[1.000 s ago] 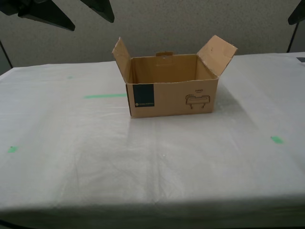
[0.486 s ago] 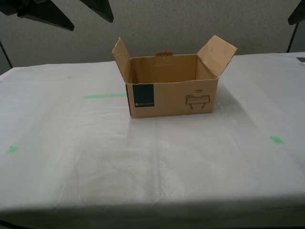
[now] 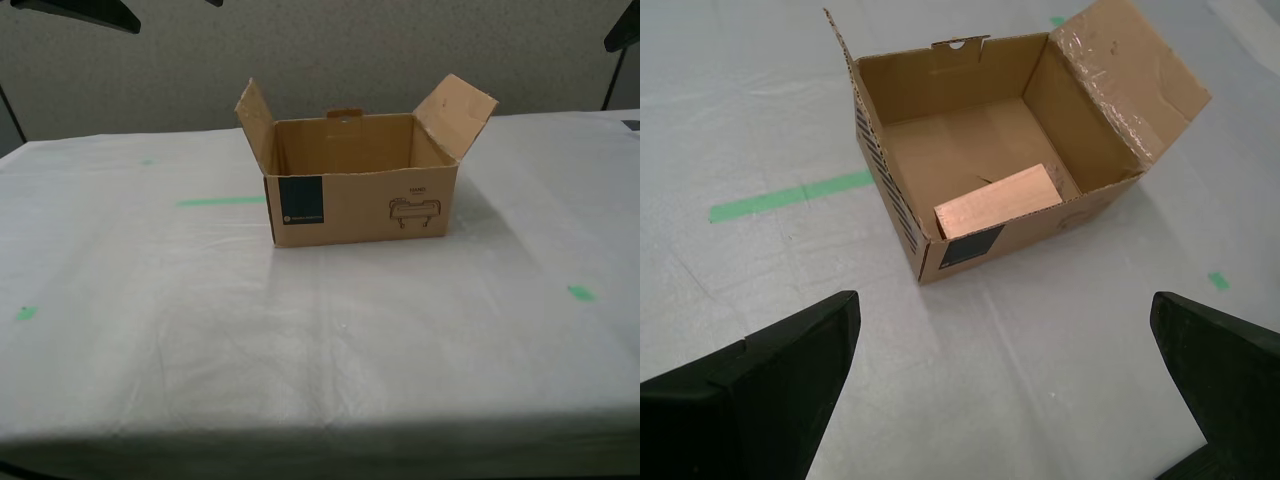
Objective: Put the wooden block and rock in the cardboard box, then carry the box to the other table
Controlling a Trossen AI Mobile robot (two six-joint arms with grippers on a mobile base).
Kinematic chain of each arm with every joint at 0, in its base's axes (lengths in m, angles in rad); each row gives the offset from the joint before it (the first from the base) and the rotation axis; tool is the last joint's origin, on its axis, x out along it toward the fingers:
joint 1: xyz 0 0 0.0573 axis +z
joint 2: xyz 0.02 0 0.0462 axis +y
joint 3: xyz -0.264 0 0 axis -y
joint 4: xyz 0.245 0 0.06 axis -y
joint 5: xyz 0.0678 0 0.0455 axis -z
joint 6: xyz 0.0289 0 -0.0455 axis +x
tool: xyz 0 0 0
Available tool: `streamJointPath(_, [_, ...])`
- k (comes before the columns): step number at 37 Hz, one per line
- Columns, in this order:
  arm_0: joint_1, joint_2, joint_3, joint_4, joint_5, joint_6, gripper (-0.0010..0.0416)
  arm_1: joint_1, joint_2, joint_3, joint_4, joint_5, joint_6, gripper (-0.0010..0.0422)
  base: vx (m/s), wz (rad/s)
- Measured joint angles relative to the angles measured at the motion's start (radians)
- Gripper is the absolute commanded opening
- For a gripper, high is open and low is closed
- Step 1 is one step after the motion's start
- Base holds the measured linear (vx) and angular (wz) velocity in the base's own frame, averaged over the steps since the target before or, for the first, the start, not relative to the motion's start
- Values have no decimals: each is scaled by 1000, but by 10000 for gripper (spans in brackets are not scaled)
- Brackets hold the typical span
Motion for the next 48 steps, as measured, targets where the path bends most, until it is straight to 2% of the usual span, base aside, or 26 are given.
streamJointPath(48, [-1,0,0,0,0,0,388,-1,6,0,0,0,0,398,0,0])
